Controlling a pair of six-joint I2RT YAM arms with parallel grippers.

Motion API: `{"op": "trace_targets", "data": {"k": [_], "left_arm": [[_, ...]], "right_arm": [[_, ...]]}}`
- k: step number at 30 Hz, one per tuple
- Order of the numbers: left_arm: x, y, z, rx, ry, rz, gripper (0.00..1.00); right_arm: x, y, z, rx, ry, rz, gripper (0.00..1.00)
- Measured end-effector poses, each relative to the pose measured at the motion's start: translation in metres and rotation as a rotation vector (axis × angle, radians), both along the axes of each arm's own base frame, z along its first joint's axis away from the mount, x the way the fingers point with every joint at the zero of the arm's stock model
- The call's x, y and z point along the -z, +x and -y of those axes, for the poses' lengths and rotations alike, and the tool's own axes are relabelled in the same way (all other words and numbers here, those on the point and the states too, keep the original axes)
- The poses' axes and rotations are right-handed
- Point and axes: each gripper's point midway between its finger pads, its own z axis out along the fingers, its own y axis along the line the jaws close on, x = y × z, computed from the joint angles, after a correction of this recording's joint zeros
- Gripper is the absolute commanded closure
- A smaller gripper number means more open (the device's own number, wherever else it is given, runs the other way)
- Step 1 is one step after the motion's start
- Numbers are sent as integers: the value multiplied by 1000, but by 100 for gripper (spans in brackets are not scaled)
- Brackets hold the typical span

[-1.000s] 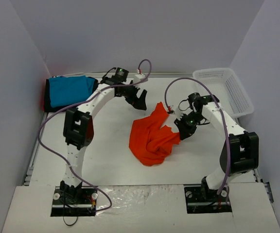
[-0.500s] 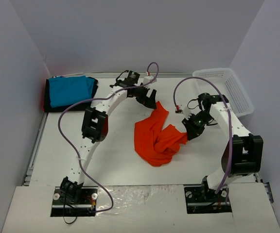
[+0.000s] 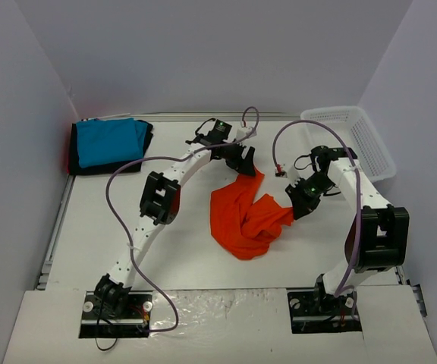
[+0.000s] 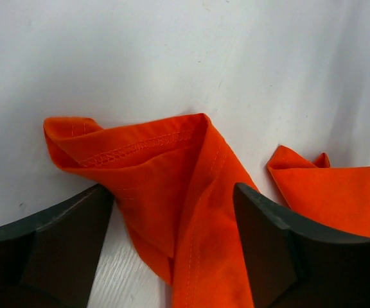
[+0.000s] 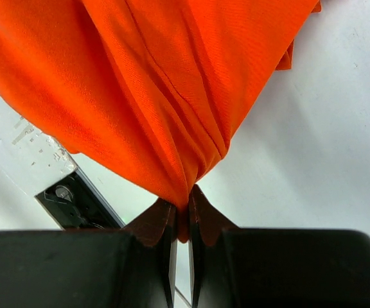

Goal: Fold and stack the t-shirts
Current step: Flatten out the tshirt

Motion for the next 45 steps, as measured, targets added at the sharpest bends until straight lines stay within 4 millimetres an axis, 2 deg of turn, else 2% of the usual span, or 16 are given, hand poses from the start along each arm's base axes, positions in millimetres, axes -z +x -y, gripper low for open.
{"op": "trace_targets", "data": {"k": [3,4,6,7,16,19,22,25,28,31,34,35,37,40,43,45], "left_arm": [[3,-3,8,9,-6,-2,49],[5,-5,10,11,-7,-5,67],[9,-8,14,16,-5,-12,81],[10,-8,14,17,-4,-14,96],[11,1,-2,-12,40,7,97],[-4,10,-37,-70,57,-14,98],[-48,27,-89,-154,60,16,98],[-128,54,-168,-282,42,146,98],[-220,57,-261,-430,30,309,98],[-294,28,-335,-543,34,454,98],[-319,-35,-353,-543,61,501,98],[-317,-58,-350,-521,77,512,98],[-304,-98,-342,-468,103,517,81],[-262,-151,-332,-372,142,470,63],[-212,-200,-328,-235,176,401,26],[-186,-232,-325,-144,177,338,20]], "right_arm": [[1,0,0,0,1,-5,100],[2,0,0,1,2,-7,100],[2,0,0,4,3,-12,100],[3,0,0,4,5,-16,100],[7,4,4,27,9,-29,100],[0,22,15,71,7,-1,100],[-15,51,28,123,-6,65,100],[-41,87,41,174,-18,167,100],[-75,124,53,226,-24,284,100],[-104,147,56,263,11,378,100],[-118,148,46,258,71,401,100],[-117,144,45,257,77,398,100],[-109,131,44,256,82,369,100],[-86,99,44,247,73,284,100],[-65,71,44,227,59,212,100],[-54,58,45,208,50,172,100]]}}
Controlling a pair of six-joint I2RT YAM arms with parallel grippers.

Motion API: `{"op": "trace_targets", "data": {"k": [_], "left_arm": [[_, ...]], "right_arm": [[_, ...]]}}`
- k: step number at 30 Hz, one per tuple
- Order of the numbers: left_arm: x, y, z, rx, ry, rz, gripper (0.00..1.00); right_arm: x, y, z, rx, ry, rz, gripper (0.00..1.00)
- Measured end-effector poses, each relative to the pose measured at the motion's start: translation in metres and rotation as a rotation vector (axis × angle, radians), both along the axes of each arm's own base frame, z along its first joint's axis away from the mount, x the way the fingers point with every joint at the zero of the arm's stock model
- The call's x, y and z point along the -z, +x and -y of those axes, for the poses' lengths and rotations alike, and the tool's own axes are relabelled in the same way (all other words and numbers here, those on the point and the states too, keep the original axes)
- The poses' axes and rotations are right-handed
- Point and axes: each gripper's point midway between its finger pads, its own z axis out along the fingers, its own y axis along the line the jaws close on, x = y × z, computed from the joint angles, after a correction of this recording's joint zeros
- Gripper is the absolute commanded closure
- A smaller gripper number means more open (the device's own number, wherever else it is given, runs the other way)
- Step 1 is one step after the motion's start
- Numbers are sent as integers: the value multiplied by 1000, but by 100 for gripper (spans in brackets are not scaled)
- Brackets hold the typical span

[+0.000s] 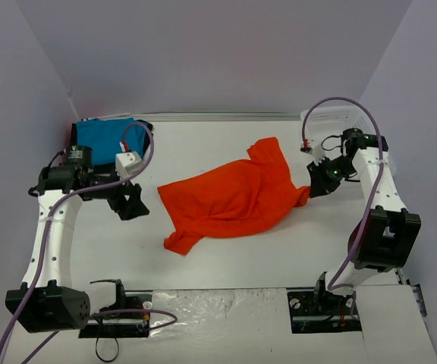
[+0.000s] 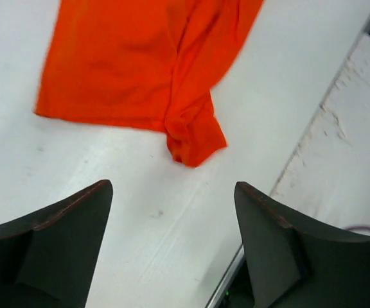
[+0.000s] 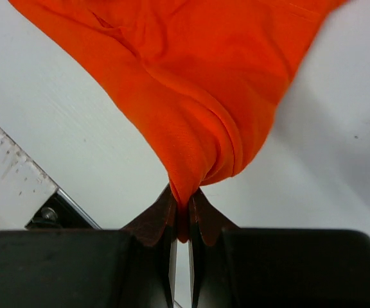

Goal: Fold and stack the t-shirts
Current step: Flatten out the tshirt

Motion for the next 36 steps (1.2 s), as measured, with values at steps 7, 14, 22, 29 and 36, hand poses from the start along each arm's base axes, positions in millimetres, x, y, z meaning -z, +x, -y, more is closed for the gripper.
{"op": "trace_targets", "data": {"k": [7,14,22,29,36], "left_arm": [[25,-45,13,180,-1,-35,12],[51,-41,27,188,-39,-98,9],[107,-40,66,369,50,-343,32],[143,-32,80,398,321,-331,46],[165,-25,82,325,529,-243,66]], "right_arm": [[16,-19,5,-59,-35,-58,100],[25,-18,6,-81,-37,-78,100],[46,-22,6,-75,-24,-149,100],[48,-18,6,-51,-24,-141,100],[53,-17,5,-25,-21,-146,100]]}}
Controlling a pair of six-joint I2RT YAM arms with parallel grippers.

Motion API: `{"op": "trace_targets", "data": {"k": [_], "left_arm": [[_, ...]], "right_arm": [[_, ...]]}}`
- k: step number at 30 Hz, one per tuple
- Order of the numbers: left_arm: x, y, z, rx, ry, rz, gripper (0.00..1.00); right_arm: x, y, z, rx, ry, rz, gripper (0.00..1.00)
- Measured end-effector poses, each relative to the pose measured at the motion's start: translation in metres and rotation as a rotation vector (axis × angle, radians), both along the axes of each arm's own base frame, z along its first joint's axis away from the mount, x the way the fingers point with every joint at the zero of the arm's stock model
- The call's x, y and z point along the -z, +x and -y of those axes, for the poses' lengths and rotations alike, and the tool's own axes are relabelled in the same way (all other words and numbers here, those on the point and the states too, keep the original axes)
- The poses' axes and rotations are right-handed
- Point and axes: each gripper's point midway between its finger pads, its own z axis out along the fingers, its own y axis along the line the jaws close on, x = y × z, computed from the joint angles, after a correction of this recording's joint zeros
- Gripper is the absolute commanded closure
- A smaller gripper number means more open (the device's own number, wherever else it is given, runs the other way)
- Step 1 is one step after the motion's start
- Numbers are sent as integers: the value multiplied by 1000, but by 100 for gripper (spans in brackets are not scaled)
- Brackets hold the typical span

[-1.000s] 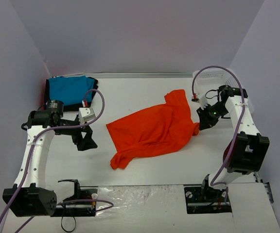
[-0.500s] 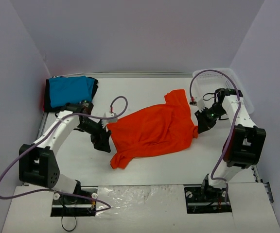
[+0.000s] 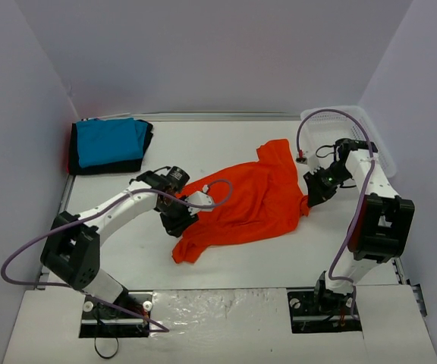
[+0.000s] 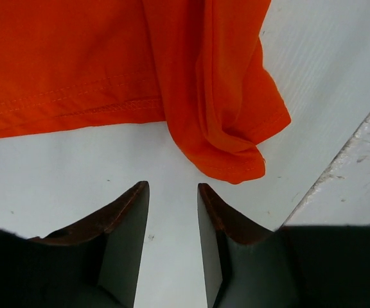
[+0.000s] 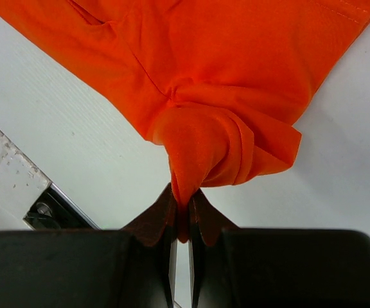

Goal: Fold and stack the t-shirts
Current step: Flatten out the tshirt

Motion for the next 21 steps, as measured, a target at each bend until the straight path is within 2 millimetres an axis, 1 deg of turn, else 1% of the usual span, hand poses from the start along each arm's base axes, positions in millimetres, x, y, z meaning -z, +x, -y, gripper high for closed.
{"op": "trace_targets", "data": {"k": [2,3,8,15,18,21], "left_arm": [[6,0,-2,-24,45,19,66],[9,-4,-1,-17,55,17,65],[11,-11,10,-12,92,46,64],[11,-47,35,114,108,35,65],[16,-50,34,119,135,23,65],[27,-48,29,103,190,7,66]], "right_arm": [[1,1,0,8,0,1,100],[1,1,0,10,0,1,100],[7,0,-1,23,0,-5,100],[19,-8,0,39,-6,-37,100],[20,-8,0,42,-6,-36,100],[20,-6,0,44,-7,-30,100]]}}
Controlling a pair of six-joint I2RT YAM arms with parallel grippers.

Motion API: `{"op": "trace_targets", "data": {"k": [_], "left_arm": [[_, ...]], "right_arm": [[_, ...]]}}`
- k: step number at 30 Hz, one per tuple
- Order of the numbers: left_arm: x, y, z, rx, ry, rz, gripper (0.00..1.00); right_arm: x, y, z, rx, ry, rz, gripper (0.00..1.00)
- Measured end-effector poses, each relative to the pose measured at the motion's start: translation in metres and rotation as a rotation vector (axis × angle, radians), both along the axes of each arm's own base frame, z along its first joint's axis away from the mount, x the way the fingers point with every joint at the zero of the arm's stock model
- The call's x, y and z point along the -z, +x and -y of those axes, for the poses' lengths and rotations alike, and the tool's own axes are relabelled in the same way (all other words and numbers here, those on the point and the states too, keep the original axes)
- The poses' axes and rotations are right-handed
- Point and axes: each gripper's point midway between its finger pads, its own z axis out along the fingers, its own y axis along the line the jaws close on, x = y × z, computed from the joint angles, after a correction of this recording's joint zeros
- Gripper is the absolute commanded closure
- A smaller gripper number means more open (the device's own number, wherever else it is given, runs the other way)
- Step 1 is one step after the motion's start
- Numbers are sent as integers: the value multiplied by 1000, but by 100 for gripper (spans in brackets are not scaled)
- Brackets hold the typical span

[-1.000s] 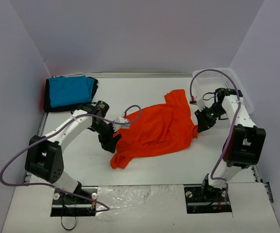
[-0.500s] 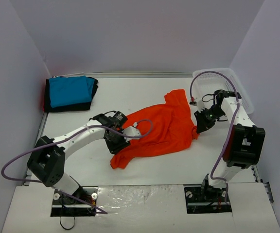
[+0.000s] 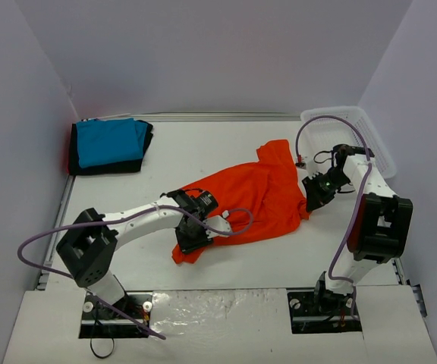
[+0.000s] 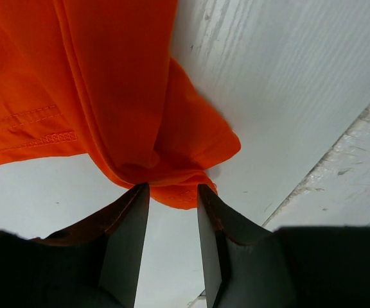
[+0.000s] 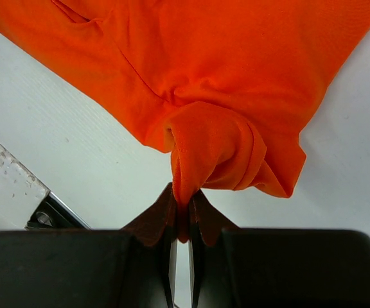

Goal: Fold and stack the t-shirts
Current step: Flatten out the tshirt

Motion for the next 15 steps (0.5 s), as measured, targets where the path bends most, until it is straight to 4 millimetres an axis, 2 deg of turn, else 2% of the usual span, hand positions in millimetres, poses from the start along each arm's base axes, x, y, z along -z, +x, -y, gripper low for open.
{"op": "trace_targets", "data": {"k": [4,15], "left_arm": [[11,2,-6,-23,57,-8,66],[18,4,-9,-47,103,-12,64]], "right_arm": [[1,1,0,3,-1,2,100],[17,5,0,14,5,-38,100]]}}
